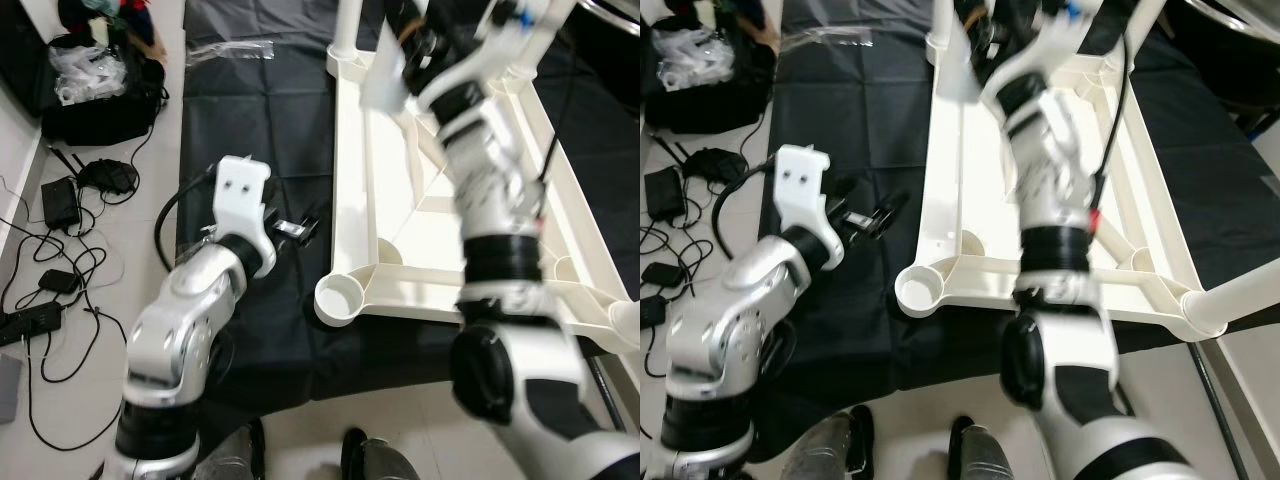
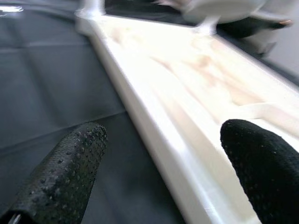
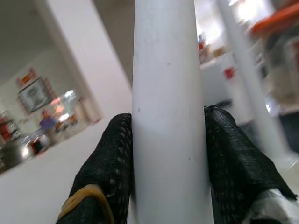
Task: Building children table
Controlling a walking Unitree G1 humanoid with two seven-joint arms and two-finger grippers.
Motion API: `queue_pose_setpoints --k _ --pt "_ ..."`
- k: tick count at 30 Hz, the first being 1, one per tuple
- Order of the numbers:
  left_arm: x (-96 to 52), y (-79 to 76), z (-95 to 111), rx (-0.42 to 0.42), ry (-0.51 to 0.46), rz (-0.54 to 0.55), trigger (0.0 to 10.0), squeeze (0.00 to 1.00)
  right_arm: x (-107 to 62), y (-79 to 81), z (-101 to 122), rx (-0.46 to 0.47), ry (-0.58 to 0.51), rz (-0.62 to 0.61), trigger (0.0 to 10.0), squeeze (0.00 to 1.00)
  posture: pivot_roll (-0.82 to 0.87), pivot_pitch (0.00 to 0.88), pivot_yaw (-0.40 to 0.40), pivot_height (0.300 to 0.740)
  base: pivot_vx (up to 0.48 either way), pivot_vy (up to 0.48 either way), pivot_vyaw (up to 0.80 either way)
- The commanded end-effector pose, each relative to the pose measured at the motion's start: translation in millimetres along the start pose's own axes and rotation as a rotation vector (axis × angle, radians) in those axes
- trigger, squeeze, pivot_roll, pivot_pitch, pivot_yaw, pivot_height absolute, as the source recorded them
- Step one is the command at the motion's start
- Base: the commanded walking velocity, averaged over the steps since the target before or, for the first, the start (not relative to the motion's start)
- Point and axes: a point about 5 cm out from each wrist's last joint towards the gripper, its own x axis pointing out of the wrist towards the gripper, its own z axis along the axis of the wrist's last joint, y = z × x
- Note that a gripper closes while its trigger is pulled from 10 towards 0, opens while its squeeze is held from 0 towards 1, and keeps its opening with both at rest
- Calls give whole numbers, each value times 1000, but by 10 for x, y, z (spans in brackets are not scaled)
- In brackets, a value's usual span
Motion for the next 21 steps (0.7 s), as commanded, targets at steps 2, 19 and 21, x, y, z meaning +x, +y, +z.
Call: queue_pose_setpoints --k 2,19,21 --pt "64 -58 13 -35 2 -83 10000 0 -61 30 6 15 -48 12 0 0 160 189 -58 740 0 0 0" --pt "413 154 151 52 -47 26 10000 0 -358 302 -280 113 -1 18 0 0 167 199 -39 740 0 0 0" --pt "413 154 151 52 -47 26 10000 0 -358 302 -280 113 -1 18 0 0 167 199 -39 740 0 0 0"
